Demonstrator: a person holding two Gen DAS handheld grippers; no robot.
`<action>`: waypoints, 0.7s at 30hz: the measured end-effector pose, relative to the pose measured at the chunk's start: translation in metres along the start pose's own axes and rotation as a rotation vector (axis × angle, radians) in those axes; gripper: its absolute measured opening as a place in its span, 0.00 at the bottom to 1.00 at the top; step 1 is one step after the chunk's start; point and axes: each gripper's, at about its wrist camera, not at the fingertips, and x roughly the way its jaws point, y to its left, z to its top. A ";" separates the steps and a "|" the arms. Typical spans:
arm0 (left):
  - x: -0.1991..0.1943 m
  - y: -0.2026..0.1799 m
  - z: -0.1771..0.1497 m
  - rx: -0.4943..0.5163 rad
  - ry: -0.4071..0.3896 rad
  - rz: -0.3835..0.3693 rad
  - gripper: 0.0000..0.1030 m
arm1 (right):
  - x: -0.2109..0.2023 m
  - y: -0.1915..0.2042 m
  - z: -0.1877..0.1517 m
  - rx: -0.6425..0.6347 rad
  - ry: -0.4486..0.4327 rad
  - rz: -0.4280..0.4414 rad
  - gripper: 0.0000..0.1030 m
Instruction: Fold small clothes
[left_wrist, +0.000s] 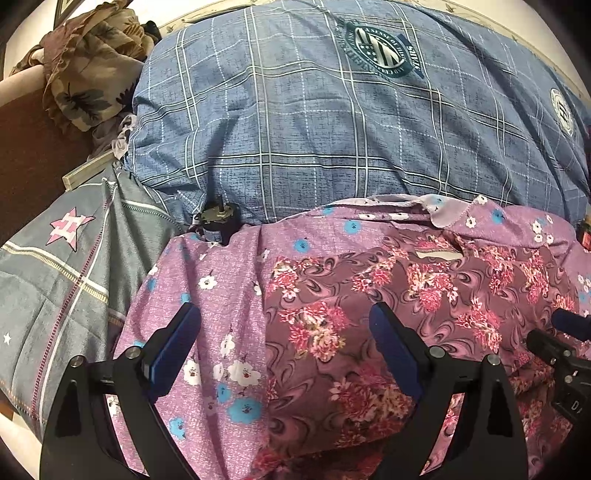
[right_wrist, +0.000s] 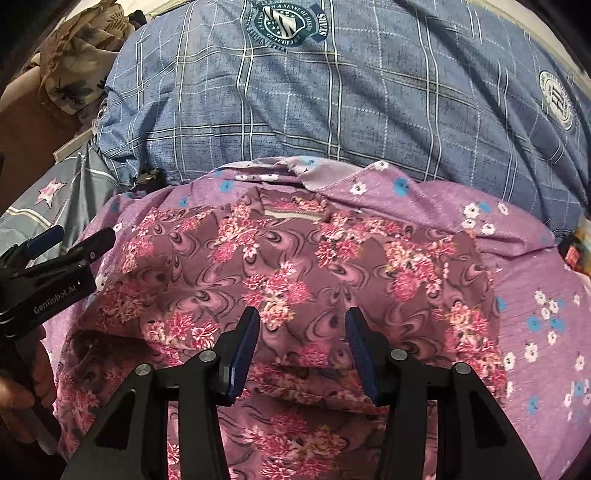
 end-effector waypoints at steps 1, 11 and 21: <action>0.001 -0.002 0.000 0.002 0.001 0.000 0.91 | -0.001 -0.001 0.000 0.000 -0.002 -0.006 0.49; 0.004 -0.013 -0.001 0.013 0.011 -0.003 0.91 | -0.007 -0.002 0.002 -0.025 -0.025 -0.054 0.49; 0.004 -0.014 -0.001 0.014 0.010 -0.003 0.91 | -0.009 -0.001 0.002 -0.025 -0.028 -0.072 0.49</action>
